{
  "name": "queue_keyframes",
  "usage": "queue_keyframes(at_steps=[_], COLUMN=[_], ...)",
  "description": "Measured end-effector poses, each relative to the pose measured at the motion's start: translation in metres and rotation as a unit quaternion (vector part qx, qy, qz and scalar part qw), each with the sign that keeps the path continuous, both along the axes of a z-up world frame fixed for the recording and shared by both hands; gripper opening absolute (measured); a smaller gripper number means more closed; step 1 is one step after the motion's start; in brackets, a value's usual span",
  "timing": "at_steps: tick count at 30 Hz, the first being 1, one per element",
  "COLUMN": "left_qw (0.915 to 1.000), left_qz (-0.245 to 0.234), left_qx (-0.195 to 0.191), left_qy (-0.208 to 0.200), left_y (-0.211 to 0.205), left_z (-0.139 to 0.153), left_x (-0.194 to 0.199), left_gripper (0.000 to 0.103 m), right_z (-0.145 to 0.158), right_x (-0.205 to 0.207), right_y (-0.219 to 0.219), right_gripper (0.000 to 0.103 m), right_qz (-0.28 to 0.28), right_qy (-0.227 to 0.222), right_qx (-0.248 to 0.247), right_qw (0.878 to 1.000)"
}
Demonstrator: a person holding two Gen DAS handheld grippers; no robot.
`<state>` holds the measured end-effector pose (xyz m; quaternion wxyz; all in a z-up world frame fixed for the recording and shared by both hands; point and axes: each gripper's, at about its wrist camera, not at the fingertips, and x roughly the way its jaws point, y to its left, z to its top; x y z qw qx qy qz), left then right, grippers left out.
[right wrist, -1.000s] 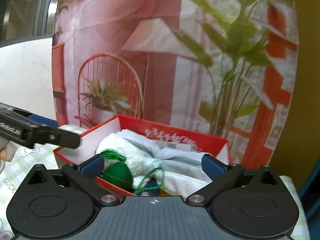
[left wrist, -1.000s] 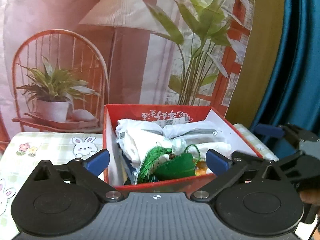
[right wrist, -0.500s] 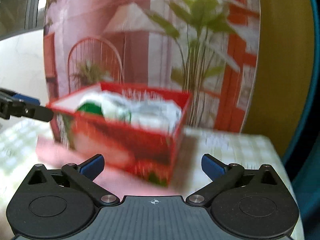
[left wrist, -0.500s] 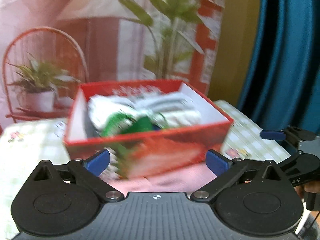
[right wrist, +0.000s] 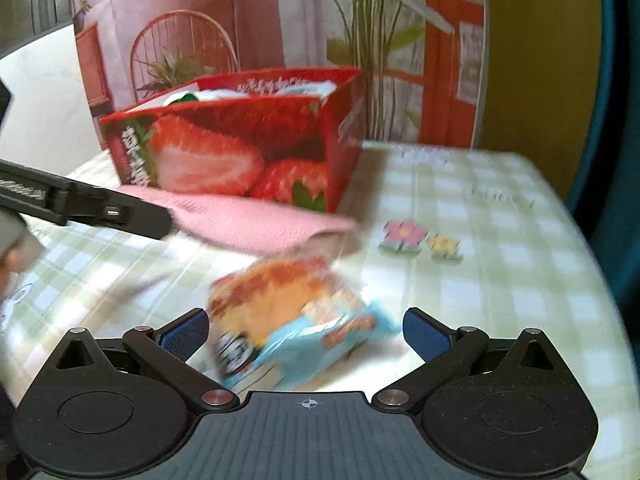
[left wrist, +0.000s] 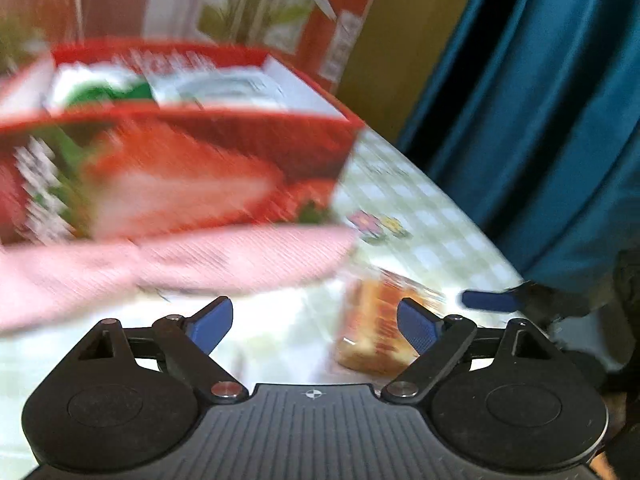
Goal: Organize soft objects
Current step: 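Move both grippers back to the wrapped bread packet on the table, then close the left gripper on the bread packet while the right gripper also grasps it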
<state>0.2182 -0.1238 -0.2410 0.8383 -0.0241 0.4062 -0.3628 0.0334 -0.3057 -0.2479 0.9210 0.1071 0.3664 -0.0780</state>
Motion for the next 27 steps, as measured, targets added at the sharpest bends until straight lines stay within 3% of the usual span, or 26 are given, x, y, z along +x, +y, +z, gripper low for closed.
queue_keyframes(at_steps=[6, 9, 10, 16, 18, 20, 27], left_qw=[0.9988, 0.9979, 0.9977, 0.9941, 0.9935, 0.9923, 0.9944], left_qz=[-0.038, -0.034, -0.032, -0.019, -0.009, -0.005, 0.020], left_qx=[-0.011, -0.023, -0.025, -0.043, -0.051, -0.061, -0.048], left_qy=[0.029, 0.050, 0.055, 0.097, 0.101, 0.108, 0.092], left_y=[-0.020, -0.023, -0.023, -0.010, 0.001, 0.010, 0.041], left_z=[-0.017, -0.023, -0.025, -0.037, -0.039, -0.039, -0.033], left_x=[-0.001, 0.005, 0.007, 0.017, 0.019, 0.020, -0.002], left_gripper=[0.086, 0.084, 0.081, 0.056, 0.055, 0.048, 0.047], right_z=[-0.013, -0.015, -0.015, -0.015, -0.014, -0.014, -0.010], right_x=[0.004, 0.009, 0.010, 0.023, 0.028, 0.032, 0.038], right_y=[0.008, 0.009, 0.010, 0.017, 0.023, 0.029, 0.057], right_gripper=[0.102, 0.092, 0.086, 0.077, 0.074, 0.072, 0.061], right_qz=[-0.004, 0.007, 0.013, 0.040, 0.047, 0.053, 0.083], right_qy=[0.030, 0.036, 0.038, 0.033, 0.029, 0.026, 0.018], right_qx=[0.009, 0.017, 0.018, 0.022, 0.022, 0.017, 0.007], right_qw=[0.999, 0.999, 0.999, 0.998, 0.998, 0.998, 0.996])
